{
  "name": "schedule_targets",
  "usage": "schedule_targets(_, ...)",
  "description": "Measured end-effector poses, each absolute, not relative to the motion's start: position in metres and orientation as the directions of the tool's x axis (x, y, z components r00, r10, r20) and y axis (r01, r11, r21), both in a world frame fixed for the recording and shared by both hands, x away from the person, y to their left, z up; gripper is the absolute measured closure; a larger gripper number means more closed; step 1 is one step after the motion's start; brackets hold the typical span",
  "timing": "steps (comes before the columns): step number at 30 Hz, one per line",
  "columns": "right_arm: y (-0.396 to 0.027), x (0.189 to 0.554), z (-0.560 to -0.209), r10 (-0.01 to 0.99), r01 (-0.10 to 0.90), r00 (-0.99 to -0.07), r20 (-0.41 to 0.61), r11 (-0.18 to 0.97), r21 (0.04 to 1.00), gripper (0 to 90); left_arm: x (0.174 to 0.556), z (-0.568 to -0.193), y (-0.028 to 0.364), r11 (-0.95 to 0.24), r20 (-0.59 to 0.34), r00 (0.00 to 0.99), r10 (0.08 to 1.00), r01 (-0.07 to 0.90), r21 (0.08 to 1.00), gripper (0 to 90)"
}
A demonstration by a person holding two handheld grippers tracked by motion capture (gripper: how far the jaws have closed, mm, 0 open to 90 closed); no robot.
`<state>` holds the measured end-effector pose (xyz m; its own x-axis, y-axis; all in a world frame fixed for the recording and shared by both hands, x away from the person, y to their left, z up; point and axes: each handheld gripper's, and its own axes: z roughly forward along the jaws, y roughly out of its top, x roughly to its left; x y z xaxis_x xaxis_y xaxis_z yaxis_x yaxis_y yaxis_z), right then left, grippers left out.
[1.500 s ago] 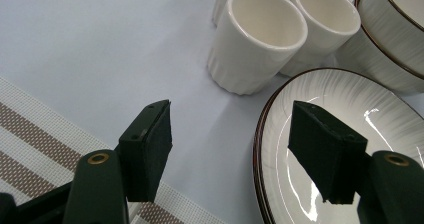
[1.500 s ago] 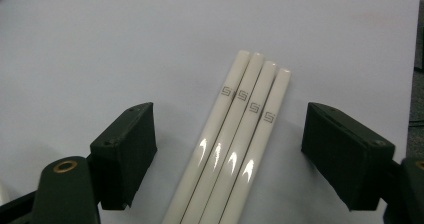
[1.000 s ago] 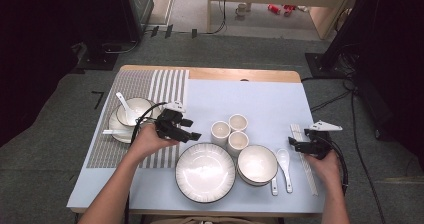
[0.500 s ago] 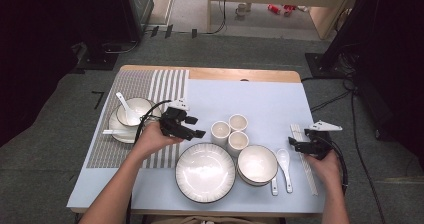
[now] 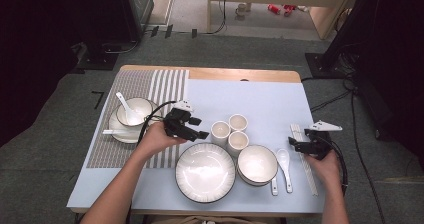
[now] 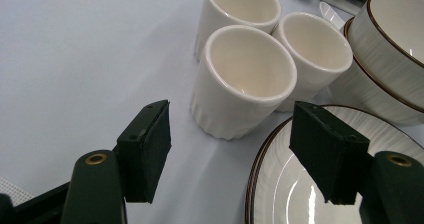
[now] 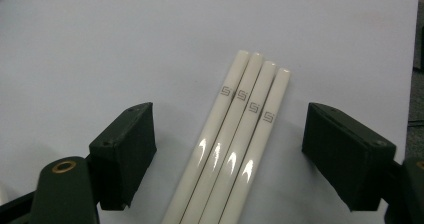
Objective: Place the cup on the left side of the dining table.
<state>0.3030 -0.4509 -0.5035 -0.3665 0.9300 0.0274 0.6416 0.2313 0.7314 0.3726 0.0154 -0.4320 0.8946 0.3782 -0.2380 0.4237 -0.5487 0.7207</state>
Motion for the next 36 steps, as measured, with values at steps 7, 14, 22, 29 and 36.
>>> schedule_targets(7,-0.451,0.303,-0.503,0.930,0.641,-0.367,0.027,0.232,0.732,20.8,0.373,-0.431,0.009,-0.558,-0.232,0.901,0.367,0.412,0.720,31.4)
schedule_targets(14,-0.451,0.303,-0.504,0.930,0.641,-0.366,0.026,0.232,0.732,20.7,0.372,-0.431,0.003,-0.566,-0.218,0.909,0.354,0.394,0.725,30.5)
schedule_targets(22,-0.451,0.303,-0.504,0.930,0.640,-0.366,0.025,0.232,0.732,20.7,0.373,-0.432,-0.004,-0.572,-0.207,0.915,0.346,0.381,0.726,30.5)
schedule_targets(29,-0.450,0.303,-0.504,0.931,0.639,-0.365,0.022,0.233,0.733,20.6,0.374,-0.437,-0.009,-0.571,-0.199,0.916,0.348,0.375,0.730,30.6)
schedule_targets(36,-0.450,0.302,-0.504,0.931,0.639,-0.364,0.021,0.233,0.733,20.1,0.375,-0.442,-0.014,-0.576,-0.188,0.919,0.346,0.366,0.731,30.7)
